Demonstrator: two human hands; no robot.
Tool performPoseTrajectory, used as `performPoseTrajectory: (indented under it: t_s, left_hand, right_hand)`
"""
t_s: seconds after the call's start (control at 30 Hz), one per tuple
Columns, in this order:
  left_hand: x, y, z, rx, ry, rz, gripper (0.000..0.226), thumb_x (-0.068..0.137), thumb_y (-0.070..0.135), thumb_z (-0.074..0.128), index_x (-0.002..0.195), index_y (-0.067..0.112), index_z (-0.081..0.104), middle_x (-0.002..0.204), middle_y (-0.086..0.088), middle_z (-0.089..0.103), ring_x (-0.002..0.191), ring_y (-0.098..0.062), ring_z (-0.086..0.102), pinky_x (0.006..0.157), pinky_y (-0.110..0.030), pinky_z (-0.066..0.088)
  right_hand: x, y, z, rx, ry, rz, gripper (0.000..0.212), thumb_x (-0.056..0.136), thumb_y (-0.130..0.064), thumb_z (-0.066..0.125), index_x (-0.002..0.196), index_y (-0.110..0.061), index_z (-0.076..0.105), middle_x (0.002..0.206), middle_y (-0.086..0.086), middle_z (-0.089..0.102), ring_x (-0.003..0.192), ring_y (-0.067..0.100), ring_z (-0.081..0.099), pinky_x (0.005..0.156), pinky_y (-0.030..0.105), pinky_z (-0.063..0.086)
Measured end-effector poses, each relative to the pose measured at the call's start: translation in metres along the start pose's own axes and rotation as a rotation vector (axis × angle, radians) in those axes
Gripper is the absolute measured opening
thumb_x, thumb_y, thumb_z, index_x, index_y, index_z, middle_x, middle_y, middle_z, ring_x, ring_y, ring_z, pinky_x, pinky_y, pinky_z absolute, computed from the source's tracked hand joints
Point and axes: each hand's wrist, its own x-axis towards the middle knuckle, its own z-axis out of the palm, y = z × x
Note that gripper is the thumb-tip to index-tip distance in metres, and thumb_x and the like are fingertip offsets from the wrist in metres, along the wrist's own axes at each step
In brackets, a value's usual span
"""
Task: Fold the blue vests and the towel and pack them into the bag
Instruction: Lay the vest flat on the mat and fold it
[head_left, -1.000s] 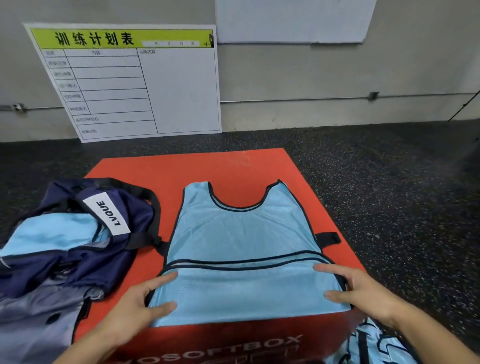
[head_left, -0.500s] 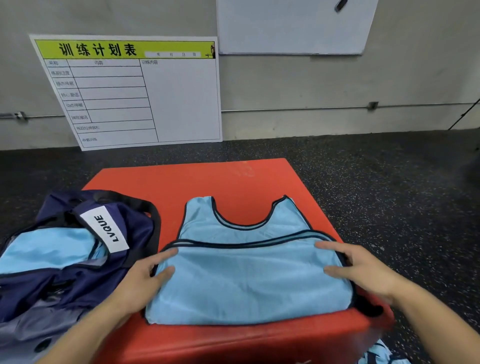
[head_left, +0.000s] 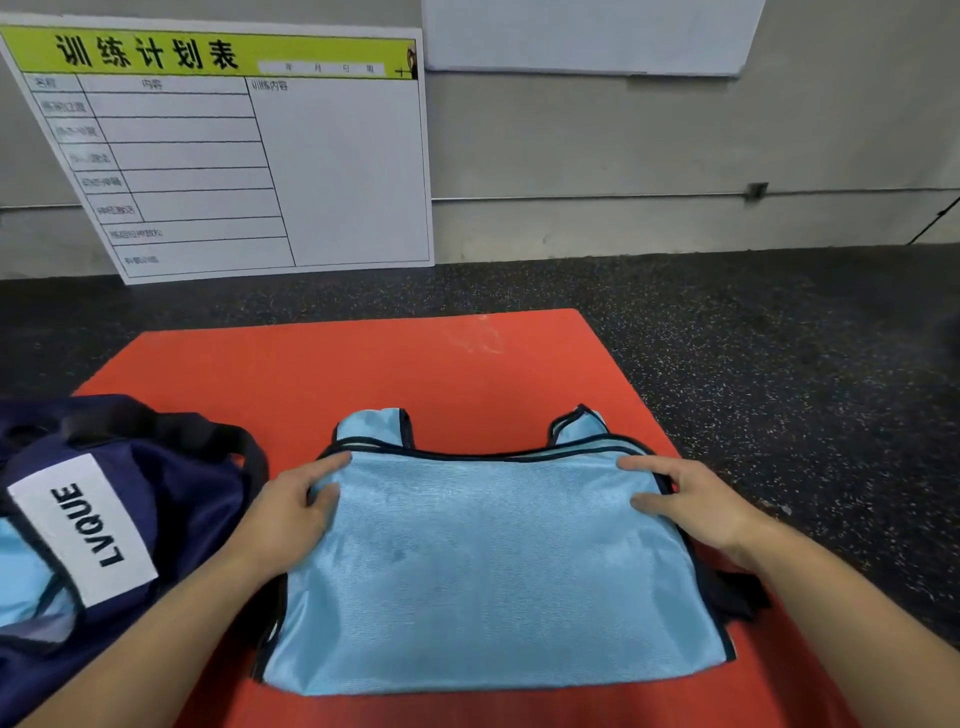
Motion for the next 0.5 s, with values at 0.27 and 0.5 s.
performPoseTrajectory:
  t_s: [0.27,0.5]
  left_hand:
    - [0.027,-0.008,0.008,0.178,0.077,0.05,0.045,0.097,0.01,0.058,0.14,0.024,0.06,0.128,-0.002,0.068,0.11,-0.029,0.066,0.095,-0.031,0.046]
    - [0.042,-0.015,0.0,0.481,-0.075,0.056,0.056,0.097,0.025,0.059,0.151,0.031,0.044,0.163,-0.002,0.031,0.138,-0.029,0.048,0.109,-0.045,0.044]
  right_hand:
    - [0.036,-0.001,0.001,-0.091,0.033,-0.067,0.05,0.09,-0.009,0.075,0.135,-0.03,0.065,0.139,-0.02,0.057,0.134,0.002,0.046,0.115,0.026,0.03]
    - [0.037,-0.011,0.005,-0.606,0.116,-0.045,0.056,0.096,-0.03,0.067,0.149,-0.032,0.05,0.157,-0.008,0.043,0.136,0.015,0.05,0.111,0.03,0.039]
